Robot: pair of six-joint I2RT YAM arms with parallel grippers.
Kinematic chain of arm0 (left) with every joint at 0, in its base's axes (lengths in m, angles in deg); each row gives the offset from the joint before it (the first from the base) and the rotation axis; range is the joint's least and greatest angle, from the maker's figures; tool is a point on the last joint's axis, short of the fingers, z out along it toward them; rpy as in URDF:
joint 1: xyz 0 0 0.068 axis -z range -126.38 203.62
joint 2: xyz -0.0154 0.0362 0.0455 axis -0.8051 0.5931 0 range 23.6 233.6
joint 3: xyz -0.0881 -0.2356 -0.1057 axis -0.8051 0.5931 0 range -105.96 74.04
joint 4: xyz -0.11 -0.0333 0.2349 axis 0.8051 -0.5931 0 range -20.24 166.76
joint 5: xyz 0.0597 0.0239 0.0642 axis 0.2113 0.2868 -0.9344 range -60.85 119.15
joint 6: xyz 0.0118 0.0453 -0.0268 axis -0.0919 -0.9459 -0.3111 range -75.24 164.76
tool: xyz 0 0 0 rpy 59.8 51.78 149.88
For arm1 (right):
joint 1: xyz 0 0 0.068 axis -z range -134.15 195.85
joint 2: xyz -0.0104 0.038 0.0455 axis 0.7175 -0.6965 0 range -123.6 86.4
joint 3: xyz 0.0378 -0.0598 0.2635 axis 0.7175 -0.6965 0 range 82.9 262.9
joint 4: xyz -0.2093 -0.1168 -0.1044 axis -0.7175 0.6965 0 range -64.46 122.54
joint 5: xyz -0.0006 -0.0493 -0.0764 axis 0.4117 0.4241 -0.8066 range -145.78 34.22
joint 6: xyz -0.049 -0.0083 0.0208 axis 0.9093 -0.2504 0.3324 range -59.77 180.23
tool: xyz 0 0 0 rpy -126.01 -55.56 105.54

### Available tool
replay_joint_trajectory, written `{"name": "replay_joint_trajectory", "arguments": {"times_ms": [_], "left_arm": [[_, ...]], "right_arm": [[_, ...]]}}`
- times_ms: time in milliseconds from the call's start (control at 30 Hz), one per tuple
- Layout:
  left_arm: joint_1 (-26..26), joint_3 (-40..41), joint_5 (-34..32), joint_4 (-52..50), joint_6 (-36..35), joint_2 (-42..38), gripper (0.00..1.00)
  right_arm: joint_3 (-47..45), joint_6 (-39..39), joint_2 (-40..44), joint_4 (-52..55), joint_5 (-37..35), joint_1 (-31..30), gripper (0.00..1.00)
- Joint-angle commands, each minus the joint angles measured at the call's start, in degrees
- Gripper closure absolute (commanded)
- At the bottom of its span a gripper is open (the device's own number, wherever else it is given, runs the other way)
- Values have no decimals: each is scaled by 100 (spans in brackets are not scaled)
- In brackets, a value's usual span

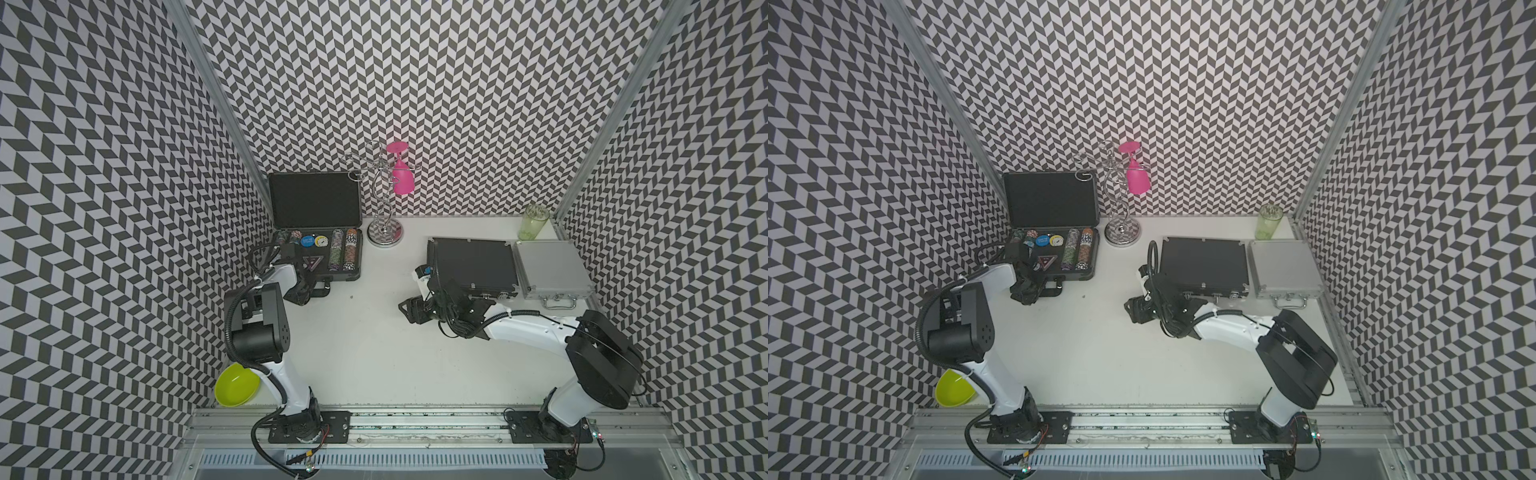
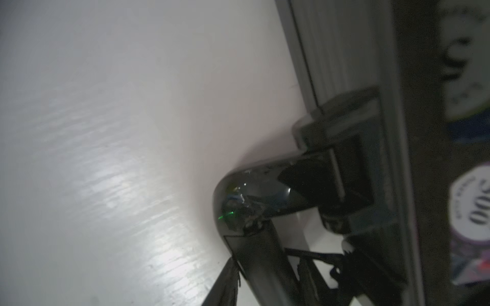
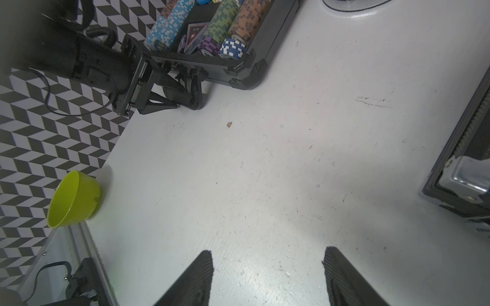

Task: Close the poker set cases
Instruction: Move the poker set case to the center of the board.

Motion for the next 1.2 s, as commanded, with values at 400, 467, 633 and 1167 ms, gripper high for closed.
{"name": "replay_joint_trajectory", "arguments": {"times_ms": [400, 467, 633, 1167], "left_arm": [[296, 1939, 41, -331, 441, -1199, 78], [350, 2090, 41, -332, 560, -1370, 78], [488, 2400, 76, -300, 900, -1803, 75], [1258, 3200, -190, -411, 1711, -3004, 69]], "right_arm": [[-80, -33, 908, 180, -155, 16, 33], [-95, -51, 981, 222, -176, 15, 33], [-115, -87, 1093, 276, -194, 15, 33], [-106, -124, 1292, 437, -284, 6, 33]]}}
